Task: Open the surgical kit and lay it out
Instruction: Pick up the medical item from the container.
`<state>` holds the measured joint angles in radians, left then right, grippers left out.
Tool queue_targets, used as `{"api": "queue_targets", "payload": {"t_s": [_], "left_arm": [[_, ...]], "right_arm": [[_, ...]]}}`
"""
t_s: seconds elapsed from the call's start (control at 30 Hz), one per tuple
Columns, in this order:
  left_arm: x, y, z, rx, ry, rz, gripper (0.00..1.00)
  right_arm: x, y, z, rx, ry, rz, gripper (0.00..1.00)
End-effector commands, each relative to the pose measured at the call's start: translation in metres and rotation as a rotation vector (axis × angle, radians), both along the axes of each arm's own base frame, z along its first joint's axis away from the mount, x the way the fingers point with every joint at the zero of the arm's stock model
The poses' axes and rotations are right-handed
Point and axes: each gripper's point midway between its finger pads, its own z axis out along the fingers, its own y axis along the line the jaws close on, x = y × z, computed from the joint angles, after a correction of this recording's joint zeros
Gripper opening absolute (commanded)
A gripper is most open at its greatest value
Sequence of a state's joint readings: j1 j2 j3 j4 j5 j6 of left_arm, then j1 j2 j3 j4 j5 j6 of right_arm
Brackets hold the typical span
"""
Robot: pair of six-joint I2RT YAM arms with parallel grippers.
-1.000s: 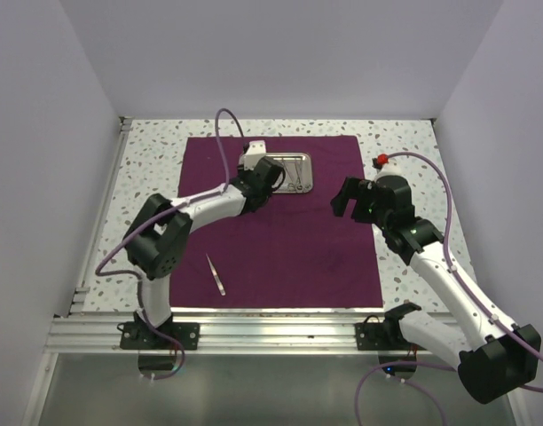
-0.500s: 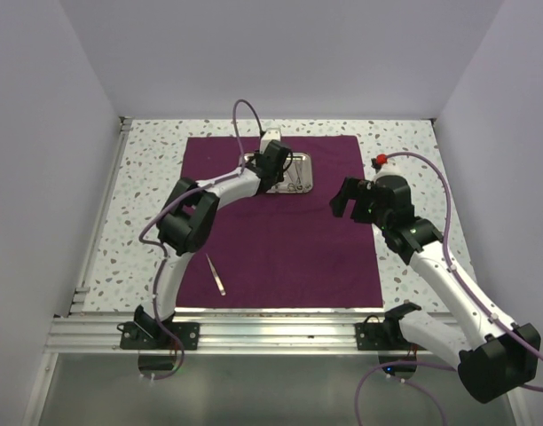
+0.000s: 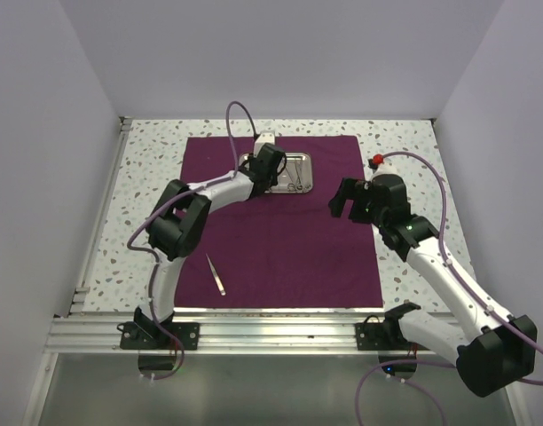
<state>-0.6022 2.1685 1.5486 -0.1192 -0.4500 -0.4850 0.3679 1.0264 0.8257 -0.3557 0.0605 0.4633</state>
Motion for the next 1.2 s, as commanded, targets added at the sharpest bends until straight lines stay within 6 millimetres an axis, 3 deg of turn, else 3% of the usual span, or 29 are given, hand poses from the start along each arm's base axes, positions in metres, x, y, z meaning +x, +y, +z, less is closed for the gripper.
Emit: {"api": "queue_targets", "payload": {"t_s": [0.0,0.53,0.73,0.8,0.87,1.0,1.17], "left_arm": [[0.010,0.003,0.041,-0.030,-0.097,0.006,0.41],[0.015,-0.017,0.002,-0.038,-0.003,-0.045,0.38],[0.013,-0.017,-0.004,-0.034,0.024,-0.041,0.24],[0.012,-0.015,-0.005,-0.028,0.026,-0.036,0.11],[0.013,-0.014,0.001,-0.027,0.017,-0.033,0.00],[0.016,-0.012,0.026,-0.023,-0.020,-0.026,0.00],[0.005,0.001,0.087,-0.024,-0.101,-0.004,0.00]], "right_arm": [[0.004,0.006,0.005,0.022,-0.024,0.011,0.97],[0.006,0.006,0.004,0.015,-0.021,0.006,0.97],[0.006,0.005,0.003,0.012,-0.018,0.004,0.97],[0.006,0.005,0.003,0.014,-0.019,0.003,0.96],[0.007,0.005,0.002,0.013,-0.018,0.002,0.96],[0.008,0.006,0.001,0.011,-0.015,0.002,0.97],[0.008,0.007,0.001,0.011,-0.015,0.005,0.96]]}}
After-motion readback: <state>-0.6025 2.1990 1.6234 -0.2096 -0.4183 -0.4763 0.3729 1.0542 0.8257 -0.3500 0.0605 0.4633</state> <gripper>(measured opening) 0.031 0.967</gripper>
